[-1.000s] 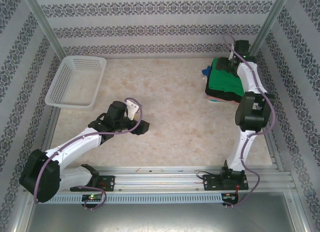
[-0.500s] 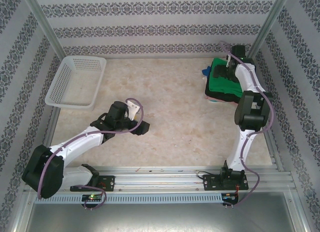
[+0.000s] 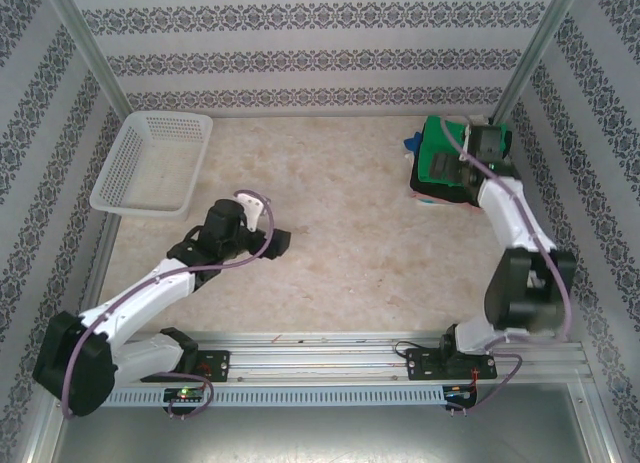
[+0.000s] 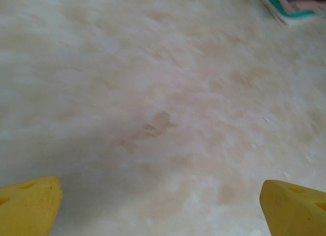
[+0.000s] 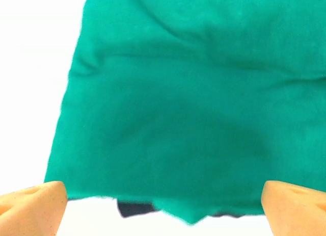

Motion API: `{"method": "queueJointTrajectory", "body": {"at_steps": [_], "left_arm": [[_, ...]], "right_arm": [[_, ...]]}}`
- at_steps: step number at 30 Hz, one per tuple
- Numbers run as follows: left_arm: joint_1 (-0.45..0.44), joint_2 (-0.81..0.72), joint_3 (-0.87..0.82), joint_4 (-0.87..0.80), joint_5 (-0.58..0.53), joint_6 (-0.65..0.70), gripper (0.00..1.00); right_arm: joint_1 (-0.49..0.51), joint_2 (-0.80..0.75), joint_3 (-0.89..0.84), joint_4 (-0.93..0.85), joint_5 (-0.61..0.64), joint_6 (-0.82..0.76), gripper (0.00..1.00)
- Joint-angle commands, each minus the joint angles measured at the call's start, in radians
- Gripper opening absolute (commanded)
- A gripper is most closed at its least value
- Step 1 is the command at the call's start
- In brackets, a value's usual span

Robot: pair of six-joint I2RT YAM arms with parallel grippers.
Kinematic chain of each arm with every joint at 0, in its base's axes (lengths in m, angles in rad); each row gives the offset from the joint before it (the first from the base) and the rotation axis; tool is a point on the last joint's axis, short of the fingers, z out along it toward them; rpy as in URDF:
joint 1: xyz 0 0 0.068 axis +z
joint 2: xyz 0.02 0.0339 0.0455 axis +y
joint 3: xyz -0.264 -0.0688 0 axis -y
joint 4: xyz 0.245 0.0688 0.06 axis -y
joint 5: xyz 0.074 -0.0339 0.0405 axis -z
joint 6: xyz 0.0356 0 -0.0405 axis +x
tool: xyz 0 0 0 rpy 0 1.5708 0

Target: Fold and stack the t-shirts

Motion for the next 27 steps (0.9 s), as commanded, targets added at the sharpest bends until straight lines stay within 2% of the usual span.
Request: {"method": "queueJointTrajectory", "body": {"at_steps": [1, 3, 5, 7, 9, 13, 15, 17, 20, 22, 24, 27], "left_arm": [[0.025, -0.118, 0.018, -0.101, -0.318, -0.051, 1.0], [0.034, -0.2, -0.015, -0.138, -0.499, -0.063, 1.0], [0.045, -0.267, -0.079, -0.116, -0.621, -0.025, 1.0], [0.076, -0.317, -0.157, -0.066, -0.683, 0.016, 1.0], [0.127, -0.339, -0.226, -0.025, -0.697, 0.012, 1.0], [0.254, -0.316, -0.357, 0.126, -0.608, 0.025, 1.0], [0.305, -0.283, -0.407, 0.225, -0.551, 0.031, 1.0], [0.346, -0.242, -0.397, 0.243, -0.489, 0.032, 1.0], [0.371, -0.153, -0.398, 0.377, -0.436, 0.081, 1.0], [0.394, -0.073, -0.382, 0.456, -0.369, 0.099, 1.0], [0.417, 0.004, -0.356, 0.51, -0.318, 0.104, 1.0], [0.449, 0.108, -0.317, 0.574, -0.279, 0.088, 1.0]], "right_arm": [[0.049, -0.188, -0.205, 0.24, 0.006, 0.032, 0.98], [0.091, -0.315, -0.376, 0.366, 0.009, 0.066, 0.98], [0.156, -0.405, -0.527, 0.51, 0.015, 0.027, 0.98], [0.249, -0.464, -0.658, 0.635, 0.103, -0.066, 0.98], [0.276, -0.475, -0.718, 0.666, 0.159, -0.078, 0.98], [0.256, -0.408, -0.768, 0.731, 0.231, -0.079, 0.98], [0.245, -0.365, -0.801, 0.825, 0.268, -0.069, 0.98], [0.205, -0.292, -0.862, 1.007, 0.251, -0.041, 0.98], [0.182, -0.235, -0.777, 0.939, 0.246, -0.037, 0.98], [0.174, -0.167, -0.787, 1.084, 0.261, -0.057, 0.98], [0.172, -0.128, -0.765, 1.098, 0.271, -0.087, 0.98], [0.161, 0.005, -0.806, 1.353, 0.23, -0.104, 0.98]]}}
